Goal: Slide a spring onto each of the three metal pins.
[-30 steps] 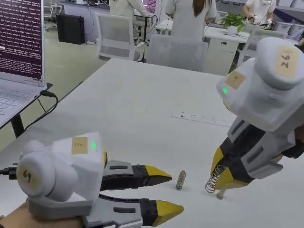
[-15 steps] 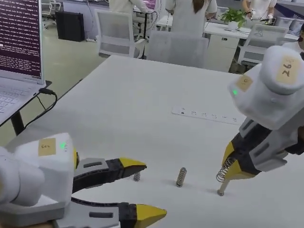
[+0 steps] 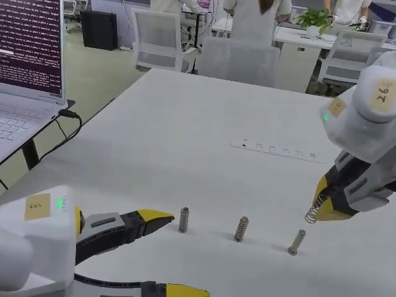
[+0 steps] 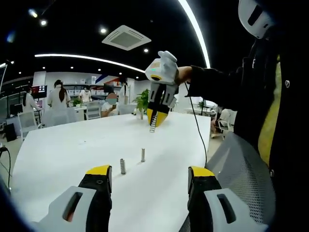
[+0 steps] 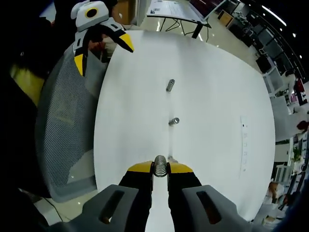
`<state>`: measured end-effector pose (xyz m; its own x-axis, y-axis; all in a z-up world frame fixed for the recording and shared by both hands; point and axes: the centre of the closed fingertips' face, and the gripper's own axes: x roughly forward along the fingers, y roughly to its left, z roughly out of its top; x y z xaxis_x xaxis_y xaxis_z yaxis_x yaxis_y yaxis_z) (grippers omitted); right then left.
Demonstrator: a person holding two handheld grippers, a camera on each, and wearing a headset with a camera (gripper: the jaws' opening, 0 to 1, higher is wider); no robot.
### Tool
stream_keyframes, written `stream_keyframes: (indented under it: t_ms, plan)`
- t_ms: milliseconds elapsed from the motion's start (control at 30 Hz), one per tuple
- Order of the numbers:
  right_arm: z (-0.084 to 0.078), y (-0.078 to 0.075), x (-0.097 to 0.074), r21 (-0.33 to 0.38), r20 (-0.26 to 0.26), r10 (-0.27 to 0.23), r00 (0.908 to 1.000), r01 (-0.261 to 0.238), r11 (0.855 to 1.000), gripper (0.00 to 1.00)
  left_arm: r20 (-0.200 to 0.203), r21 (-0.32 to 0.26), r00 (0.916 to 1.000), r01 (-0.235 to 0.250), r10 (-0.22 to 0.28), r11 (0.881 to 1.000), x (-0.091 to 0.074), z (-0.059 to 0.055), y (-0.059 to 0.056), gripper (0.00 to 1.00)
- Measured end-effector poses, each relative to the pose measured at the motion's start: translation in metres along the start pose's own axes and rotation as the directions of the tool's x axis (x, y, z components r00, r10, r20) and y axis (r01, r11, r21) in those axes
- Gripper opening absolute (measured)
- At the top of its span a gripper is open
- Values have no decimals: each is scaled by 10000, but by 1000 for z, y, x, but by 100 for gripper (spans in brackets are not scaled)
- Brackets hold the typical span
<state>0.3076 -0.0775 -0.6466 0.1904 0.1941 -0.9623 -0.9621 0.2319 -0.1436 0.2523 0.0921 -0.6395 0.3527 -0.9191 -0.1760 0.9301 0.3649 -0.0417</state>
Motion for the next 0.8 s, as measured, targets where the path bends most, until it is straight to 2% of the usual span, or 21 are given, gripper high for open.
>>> stream_keyframes:
  t_ms: [167, 300, 567, 800]
  plan:
    - [-8, -9, 7, 251, -18, -26, 10000, 26, 9997, 8, 36, -43, 10000, 46, -46, 10000, 1, 2, -4, 61]
    - [-18, -16, 15, 354, -221, -149, 9996, 157, 9992, 8, 92, -47, 10000, 29, -29, 10000, 1, 4, -5, 62]
    - [-36, -26, 37, 805, -348, 23, 9994, 6, 9968, 8, 28, -75, 10000, 28, -28, 10000, 3, 3, -8, 63]
    - [-43, -33, 54, 1033, -246, 107, 9996, -81, 9946, 8, 55, -83, 10000, -14, 14, 10000, 3, 5, -8, 64]
